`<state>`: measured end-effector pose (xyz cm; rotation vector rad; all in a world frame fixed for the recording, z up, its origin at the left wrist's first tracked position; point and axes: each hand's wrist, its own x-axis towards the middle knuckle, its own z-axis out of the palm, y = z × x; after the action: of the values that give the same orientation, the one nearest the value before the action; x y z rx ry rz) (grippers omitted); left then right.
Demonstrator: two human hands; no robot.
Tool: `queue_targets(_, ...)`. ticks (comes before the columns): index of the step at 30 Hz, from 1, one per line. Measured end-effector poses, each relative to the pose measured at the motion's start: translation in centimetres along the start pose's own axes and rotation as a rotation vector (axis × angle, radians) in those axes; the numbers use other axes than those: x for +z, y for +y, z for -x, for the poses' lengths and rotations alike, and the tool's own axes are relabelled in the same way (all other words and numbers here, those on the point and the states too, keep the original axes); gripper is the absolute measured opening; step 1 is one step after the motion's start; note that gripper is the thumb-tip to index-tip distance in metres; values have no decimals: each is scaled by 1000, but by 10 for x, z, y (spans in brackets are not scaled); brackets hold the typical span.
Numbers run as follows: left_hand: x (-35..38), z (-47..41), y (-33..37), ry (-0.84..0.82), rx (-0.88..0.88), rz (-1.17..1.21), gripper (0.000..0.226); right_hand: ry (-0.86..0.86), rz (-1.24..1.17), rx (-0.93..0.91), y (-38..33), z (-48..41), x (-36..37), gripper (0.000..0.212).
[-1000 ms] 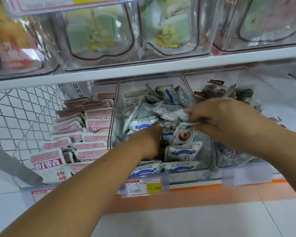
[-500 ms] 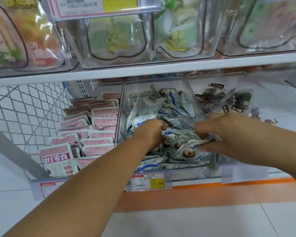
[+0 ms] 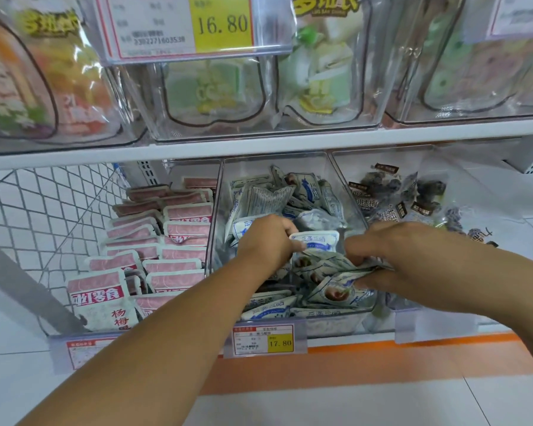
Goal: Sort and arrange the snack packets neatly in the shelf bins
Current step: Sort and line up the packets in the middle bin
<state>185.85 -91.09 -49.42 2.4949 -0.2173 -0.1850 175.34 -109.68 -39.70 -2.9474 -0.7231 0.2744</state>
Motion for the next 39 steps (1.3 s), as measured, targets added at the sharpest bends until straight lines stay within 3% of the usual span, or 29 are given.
queue_targets(3,-19,11,8,63,126,24,15,-18,14,-5,-2,-6,2,21)
queue_targets(6,-38,20,11,9,228,-22,12,18,76,13,-3,-22,16,13)
queue_targets(11,-39,29,3,-89,241,67,3,217,237,135,-12,-40,40,28)
queue_targets(16,-33,36,7,-97,213,163,19,243,257,173,-14,-38,43,40)
queue_targets(23,-51,67,7,-337,150,-120,50,163,263,174,-17,-38,40,45)
queue_targets(26,-50,89,4,-378,168,-325,43,179,212,187,-19,-36,32,54)
queue_targets(29,-52,91,5,-386,182,-340,40,268,270,166,-20,-36,24,71)
queue_targets(34,-67,95,6,-422,183,-182,56,77,197,98,-17,-42,25,71)
queue_targets(37,-62,105,0,-339,251,-308,56,-44,35,120,-14,-29,15,86)
queue_targets(39,-57,110,-2,-286,275,-343,51,-17,102,74,-15,-25,17,84)
